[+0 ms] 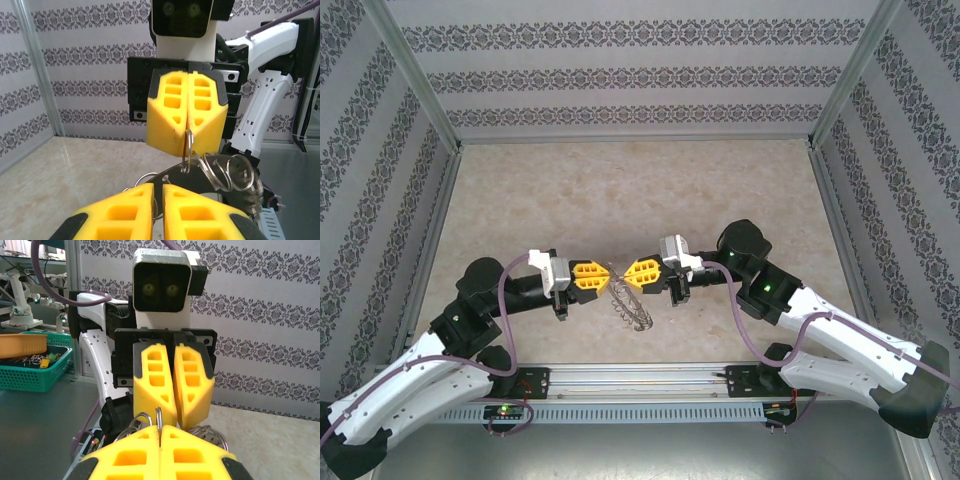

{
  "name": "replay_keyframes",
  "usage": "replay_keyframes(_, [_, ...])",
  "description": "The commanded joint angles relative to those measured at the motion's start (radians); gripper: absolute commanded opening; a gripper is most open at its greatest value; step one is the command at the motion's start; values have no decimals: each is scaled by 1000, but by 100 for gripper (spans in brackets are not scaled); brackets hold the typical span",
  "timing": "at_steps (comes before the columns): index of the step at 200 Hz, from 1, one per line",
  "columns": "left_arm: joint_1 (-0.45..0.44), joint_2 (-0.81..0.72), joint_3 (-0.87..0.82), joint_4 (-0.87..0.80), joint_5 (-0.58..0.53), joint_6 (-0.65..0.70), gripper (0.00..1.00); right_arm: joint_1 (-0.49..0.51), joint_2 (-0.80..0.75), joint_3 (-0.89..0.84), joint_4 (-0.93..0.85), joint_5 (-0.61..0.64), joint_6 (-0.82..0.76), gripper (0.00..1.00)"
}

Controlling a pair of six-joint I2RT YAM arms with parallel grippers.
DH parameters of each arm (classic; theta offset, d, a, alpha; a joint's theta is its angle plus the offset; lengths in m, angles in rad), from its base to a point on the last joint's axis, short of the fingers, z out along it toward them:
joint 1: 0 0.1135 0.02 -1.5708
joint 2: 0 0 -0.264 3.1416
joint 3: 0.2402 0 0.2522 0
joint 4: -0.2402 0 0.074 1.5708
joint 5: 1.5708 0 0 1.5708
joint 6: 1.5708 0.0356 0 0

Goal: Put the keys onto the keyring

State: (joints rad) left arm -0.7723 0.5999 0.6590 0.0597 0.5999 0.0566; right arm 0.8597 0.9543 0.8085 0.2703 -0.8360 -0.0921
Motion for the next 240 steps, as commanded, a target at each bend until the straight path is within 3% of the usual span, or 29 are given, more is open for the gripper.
replay_keyframes(1, [-13, 19, 31, 8, 37, 14, 14, -1, -4, 6, 69, -28, 15, 0])
replay_keyframes(68, [-31, 23, 39, 12, 41, 21, 19, 1, 16, 10, 61, -3, 10, 0])
replay_keyframes(240, [-42, 1, 60, -21, 26, 49, 18, -1, 9, -12, 80, 27, 17, 0])
